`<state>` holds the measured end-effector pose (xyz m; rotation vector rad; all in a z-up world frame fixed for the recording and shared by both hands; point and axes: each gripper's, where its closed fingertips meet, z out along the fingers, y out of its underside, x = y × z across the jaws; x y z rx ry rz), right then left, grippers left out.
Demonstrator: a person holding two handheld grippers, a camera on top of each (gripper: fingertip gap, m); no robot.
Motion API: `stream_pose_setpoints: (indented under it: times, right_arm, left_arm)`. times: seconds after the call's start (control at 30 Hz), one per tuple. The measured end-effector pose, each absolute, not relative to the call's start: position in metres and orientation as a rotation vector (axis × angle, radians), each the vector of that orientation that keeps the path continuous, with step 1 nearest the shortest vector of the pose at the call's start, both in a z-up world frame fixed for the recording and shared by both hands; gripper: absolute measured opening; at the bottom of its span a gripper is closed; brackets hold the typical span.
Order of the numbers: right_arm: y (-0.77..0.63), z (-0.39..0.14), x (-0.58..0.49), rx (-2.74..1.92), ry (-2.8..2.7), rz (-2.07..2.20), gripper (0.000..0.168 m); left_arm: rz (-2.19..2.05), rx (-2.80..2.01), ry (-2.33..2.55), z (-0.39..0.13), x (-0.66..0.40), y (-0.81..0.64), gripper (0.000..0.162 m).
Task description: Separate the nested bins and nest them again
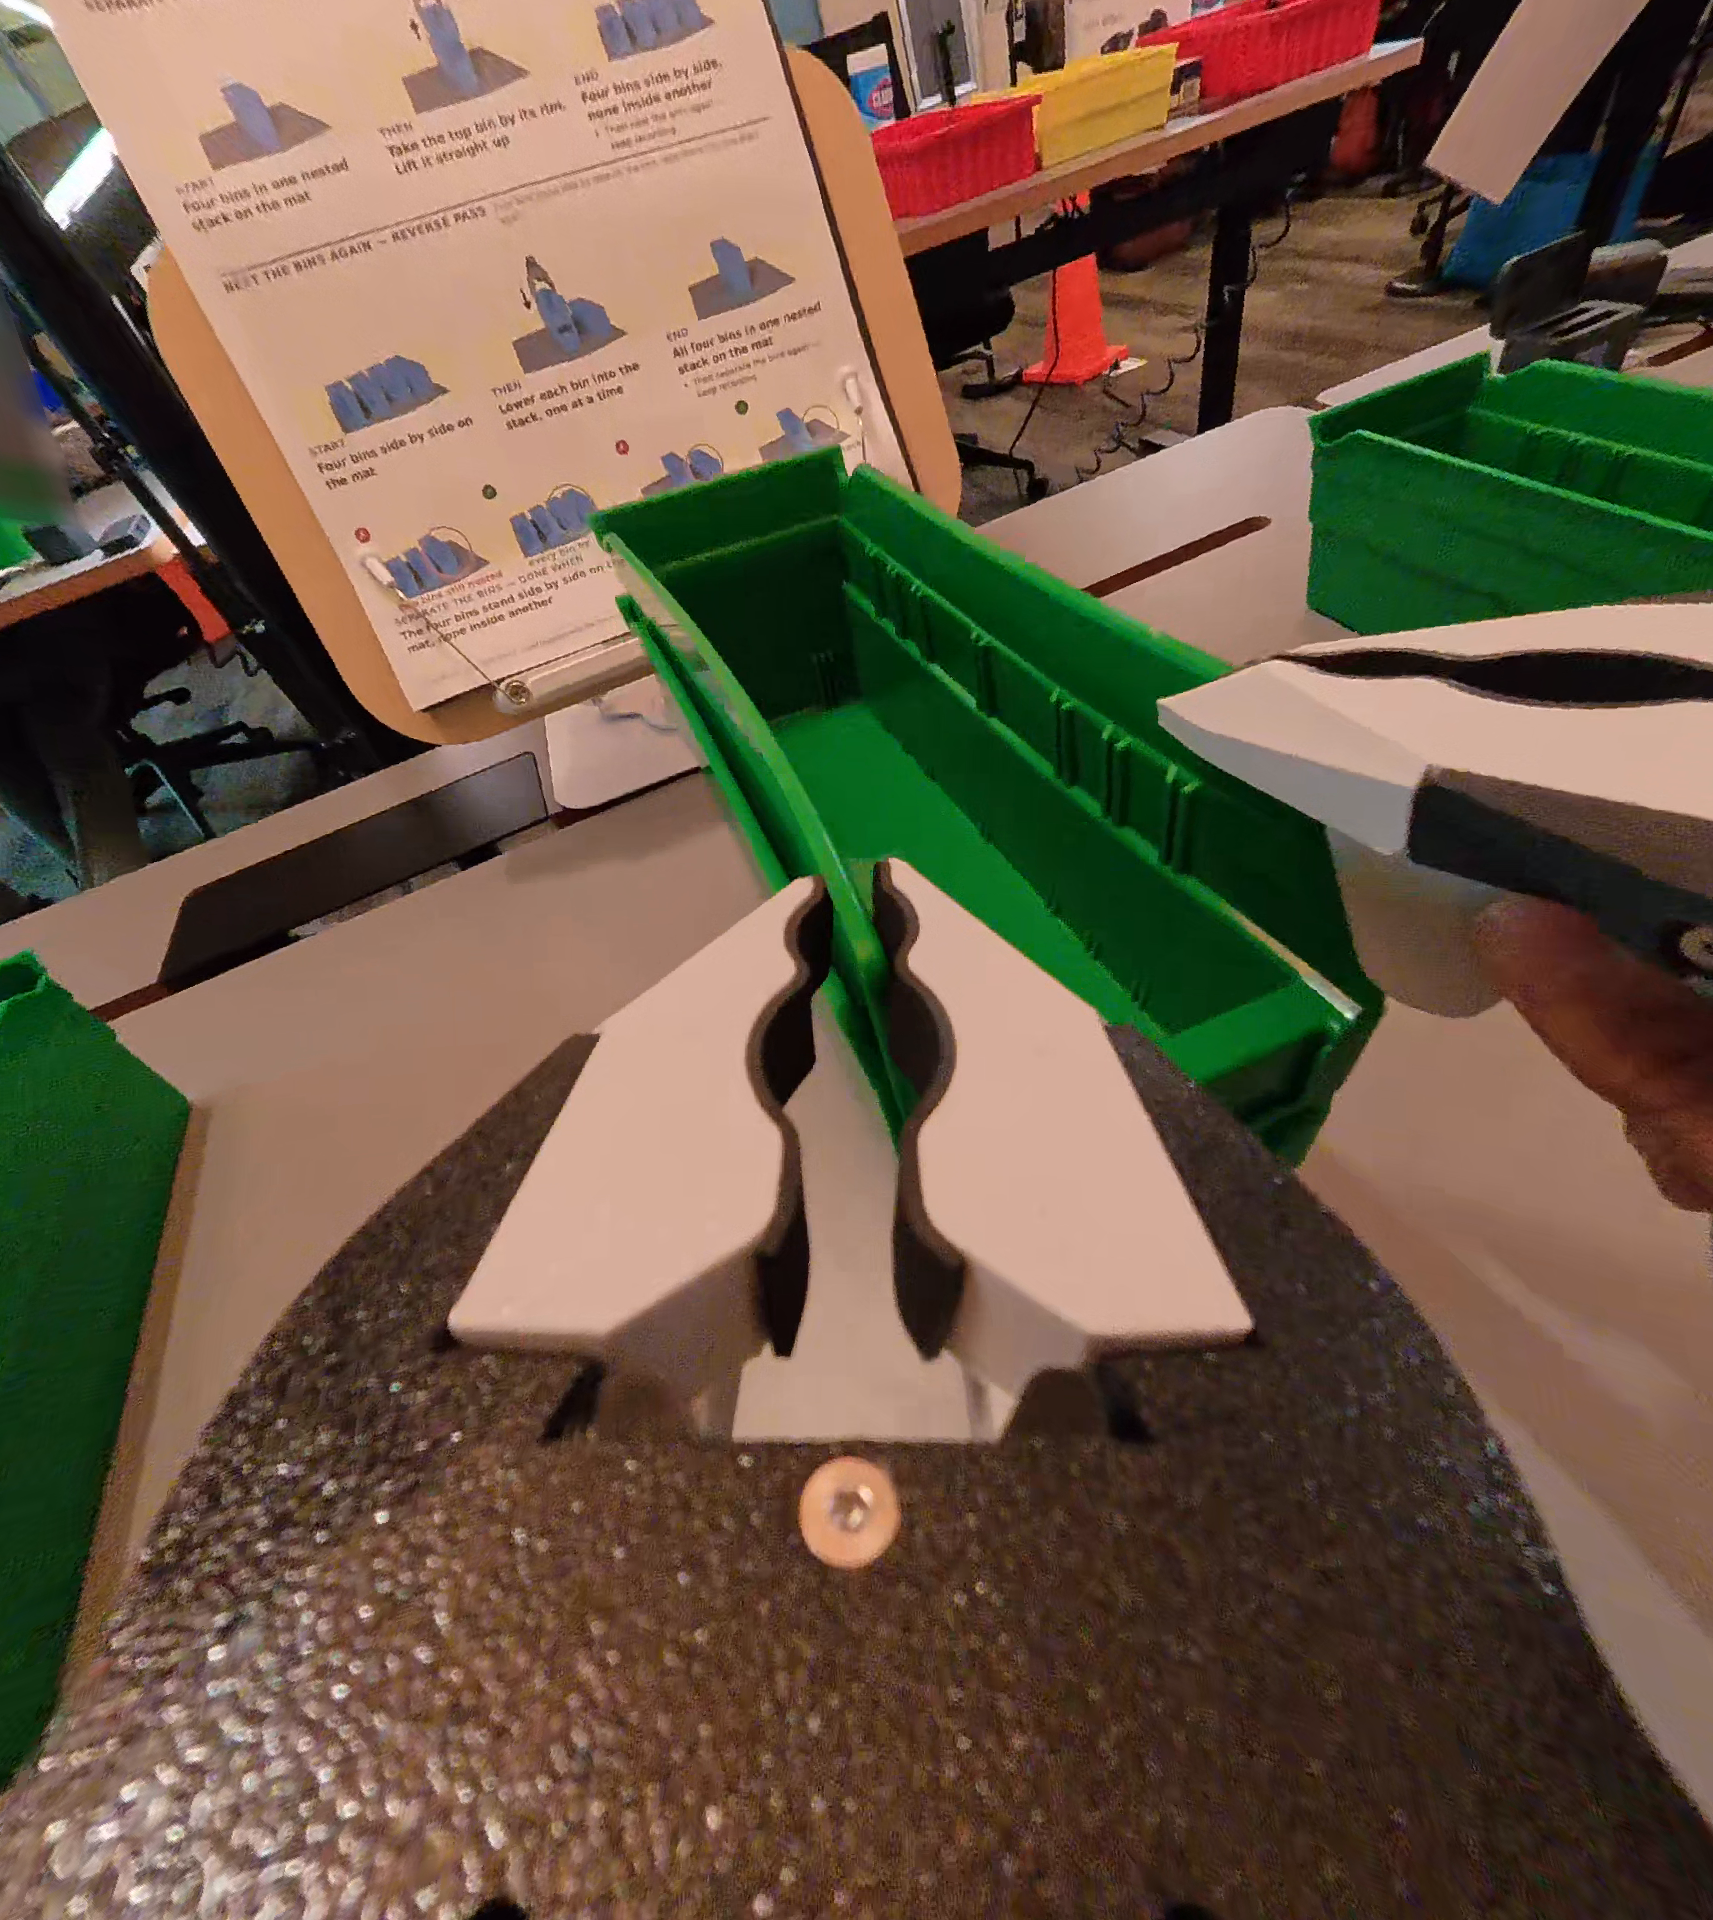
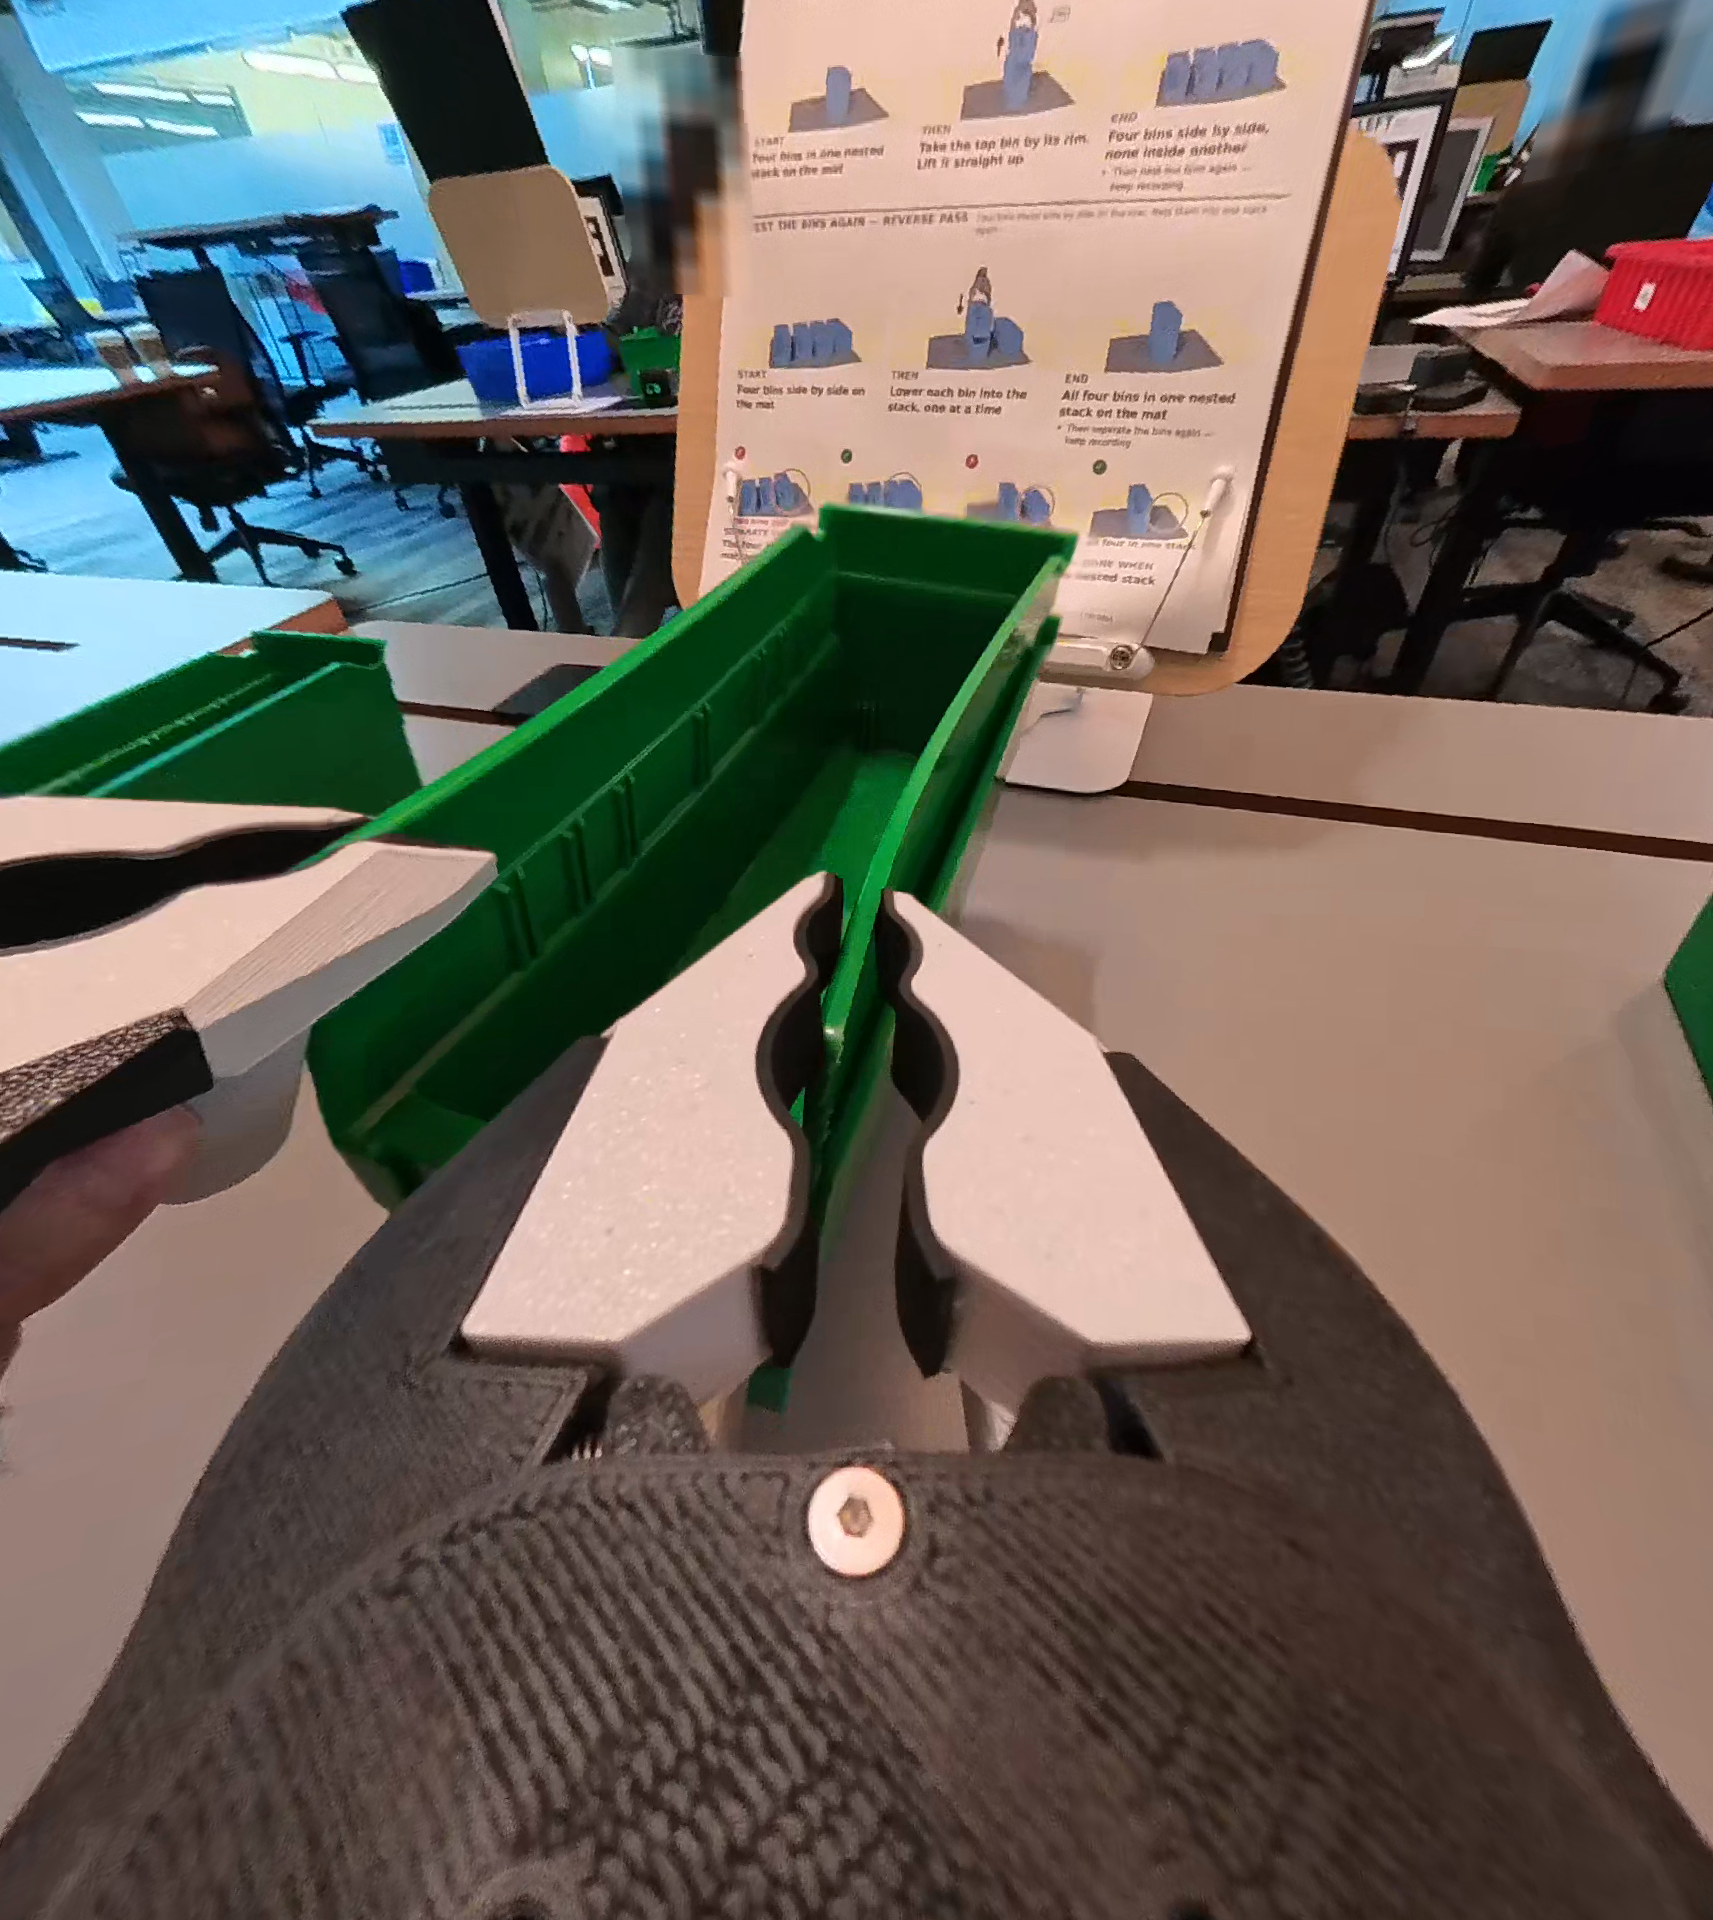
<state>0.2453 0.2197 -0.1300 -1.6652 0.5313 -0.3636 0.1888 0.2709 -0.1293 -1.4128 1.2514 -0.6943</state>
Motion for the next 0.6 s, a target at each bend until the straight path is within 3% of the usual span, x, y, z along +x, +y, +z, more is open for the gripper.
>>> stream_pose_setpoints:
  times: [0.6]
  right_arm:
    - [0.215,-0.168,0.247,-1.726,0.558,-0.32,0.009]
  left_arm:
    - [-0.823,-1.594,1.288,-0.177,0.189,0.265,0.01]
